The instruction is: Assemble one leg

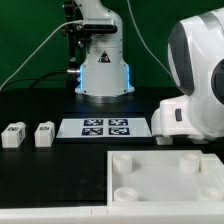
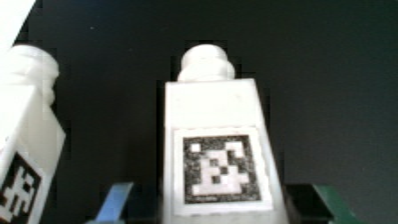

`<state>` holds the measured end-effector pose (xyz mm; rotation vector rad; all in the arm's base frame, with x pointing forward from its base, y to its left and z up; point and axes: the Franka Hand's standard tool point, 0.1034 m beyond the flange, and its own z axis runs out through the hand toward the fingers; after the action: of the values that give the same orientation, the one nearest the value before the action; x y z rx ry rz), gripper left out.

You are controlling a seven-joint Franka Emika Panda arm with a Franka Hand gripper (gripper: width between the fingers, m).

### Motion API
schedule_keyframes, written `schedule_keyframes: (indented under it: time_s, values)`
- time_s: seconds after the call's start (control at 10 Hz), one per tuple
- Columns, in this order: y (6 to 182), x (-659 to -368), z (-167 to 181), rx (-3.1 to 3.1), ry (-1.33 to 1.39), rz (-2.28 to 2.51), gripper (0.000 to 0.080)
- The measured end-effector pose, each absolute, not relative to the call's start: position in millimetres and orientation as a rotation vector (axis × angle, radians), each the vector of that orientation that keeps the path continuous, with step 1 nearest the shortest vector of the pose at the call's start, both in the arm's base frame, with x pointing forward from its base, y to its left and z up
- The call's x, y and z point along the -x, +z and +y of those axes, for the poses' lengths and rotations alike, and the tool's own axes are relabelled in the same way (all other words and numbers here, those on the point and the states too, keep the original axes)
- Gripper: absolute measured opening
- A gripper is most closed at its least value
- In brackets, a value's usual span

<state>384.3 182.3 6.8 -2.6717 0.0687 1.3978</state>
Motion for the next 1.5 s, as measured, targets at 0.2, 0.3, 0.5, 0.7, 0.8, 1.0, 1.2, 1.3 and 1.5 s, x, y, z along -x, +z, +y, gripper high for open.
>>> schedule_keyframes:
  time_s: [0.2,0.3,0.5,0.7,0.8,1.0,1.2,1.3,1.5]
  values:
    - [7.5,-386,182,2.674,1.388,0.069,0.0293]
    - [13.7,-394,178,2.695,1.331,0.074,0.0293]
    - [44.2,-408,166,2.697,1.294,0.042,0.0293]
    - [75.3,-437,159,2.822,0.985,0.018,0.0293]
    - [93.2,-445,153,2.866,0.835,-0.002,0.0293]
    - [113.3,-467,143,2.92,0.59,-0.001,0.0293]
    - [129.6,-479,148,2.977,0.278,0.04,0.0293]
    - [126.4,-479,148,2.986,0.182,0.039,0.0293]
    - [127.1,-485,148,2.987,-0.156,0.042,0.0293]
